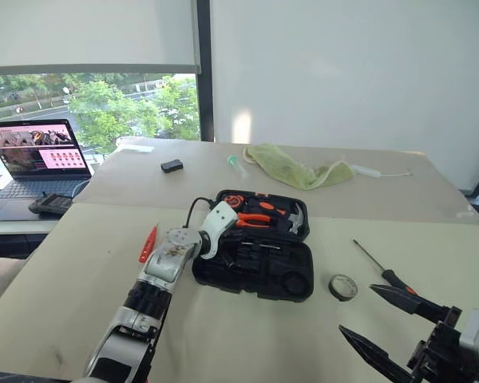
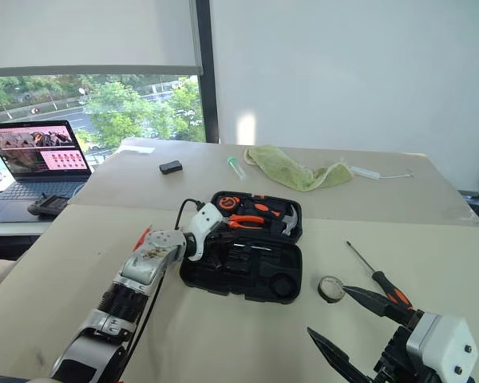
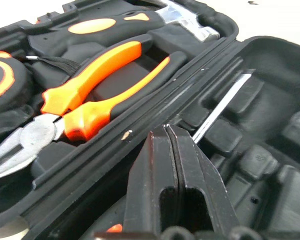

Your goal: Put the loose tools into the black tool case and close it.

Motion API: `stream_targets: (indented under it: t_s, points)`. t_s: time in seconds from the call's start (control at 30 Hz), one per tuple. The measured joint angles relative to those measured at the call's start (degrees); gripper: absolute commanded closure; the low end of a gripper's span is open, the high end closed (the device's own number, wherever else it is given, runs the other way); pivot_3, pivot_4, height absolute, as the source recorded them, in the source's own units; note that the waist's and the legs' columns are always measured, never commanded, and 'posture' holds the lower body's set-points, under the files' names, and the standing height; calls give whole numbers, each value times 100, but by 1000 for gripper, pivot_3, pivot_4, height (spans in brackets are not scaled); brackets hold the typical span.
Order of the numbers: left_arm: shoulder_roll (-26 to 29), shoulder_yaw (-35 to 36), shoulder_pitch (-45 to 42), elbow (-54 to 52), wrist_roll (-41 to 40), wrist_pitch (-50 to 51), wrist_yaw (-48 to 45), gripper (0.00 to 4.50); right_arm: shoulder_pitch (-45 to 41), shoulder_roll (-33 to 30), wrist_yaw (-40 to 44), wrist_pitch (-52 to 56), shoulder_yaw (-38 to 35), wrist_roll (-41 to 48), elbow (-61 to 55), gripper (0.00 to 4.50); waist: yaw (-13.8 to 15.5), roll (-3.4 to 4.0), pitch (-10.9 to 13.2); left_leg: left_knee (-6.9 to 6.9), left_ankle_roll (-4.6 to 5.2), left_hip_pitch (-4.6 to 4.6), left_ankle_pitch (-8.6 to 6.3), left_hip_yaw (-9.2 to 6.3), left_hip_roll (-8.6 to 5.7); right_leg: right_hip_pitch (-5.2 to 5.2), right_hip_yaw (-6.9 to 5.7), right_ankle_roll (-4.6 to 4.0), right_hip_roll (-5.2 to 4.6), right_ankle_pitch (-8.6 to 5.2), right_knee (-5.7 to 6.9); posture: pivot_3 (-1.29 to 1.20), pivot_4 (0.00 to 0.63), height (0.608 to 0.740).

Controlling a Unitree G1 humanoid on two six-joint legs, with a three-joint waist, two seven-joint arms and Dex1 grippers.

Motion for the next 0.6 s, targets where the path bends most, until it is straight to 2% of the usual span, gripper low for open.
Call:
stream_targets:
  t_s: [0.1,0.2,0.3,0.4,0.5,0.6]
  points:
    - [119,-252,60,-43,200,-156,5,4458,-17,-157,-165,133,-58,118,-4,0,-3,21,-70,-8,0,5,-1,0,1,1,1,-1,-2,-1,-6,0,150,740]
    - [167,-361,188,-6,308,-548,4,4458,-507,-450,-855,744,-74,123,12,0,-9,24,-145,-38,-1,24,-1,7,0,6,15,-3,-7,-3,-19,0,150,740]
    - [-114,130,500,-99,-403,-577,-225,4458,-1207,-931,-1706,1603,-23,281,153,0,-17,28,-143,-39,-2,7,1,12,0,-14,20,-24,-25,-12,-16,0,150,740]
    - [-4,408,650,-683,-1489,117,-958,3740,-1858,-1627,-2477,2757,-5,424,509,0,-16,6,-115,-34,-9,-22,9,8,1,-40,7,-26,-46,-9,-8,0,150,740]
    - [928,896,615,-1836,-2528,918,-1746,2627,-2707,-2313,-2626,3885,219,876,1302,0,-89,7,-111,-47,-17,-10,13,5,2,-26,-4,-30,-9,-12,-13,0,150,740]
    - [1508,1065,631,-2674,-3166,1371,-2210,1547,-3270,-2648,-2630,4575,522,959,2036,0,-78,22,-109,-68,-9,-4,9,4,-7,-18,-1,-30,-11,-14,-28,0,150,740]
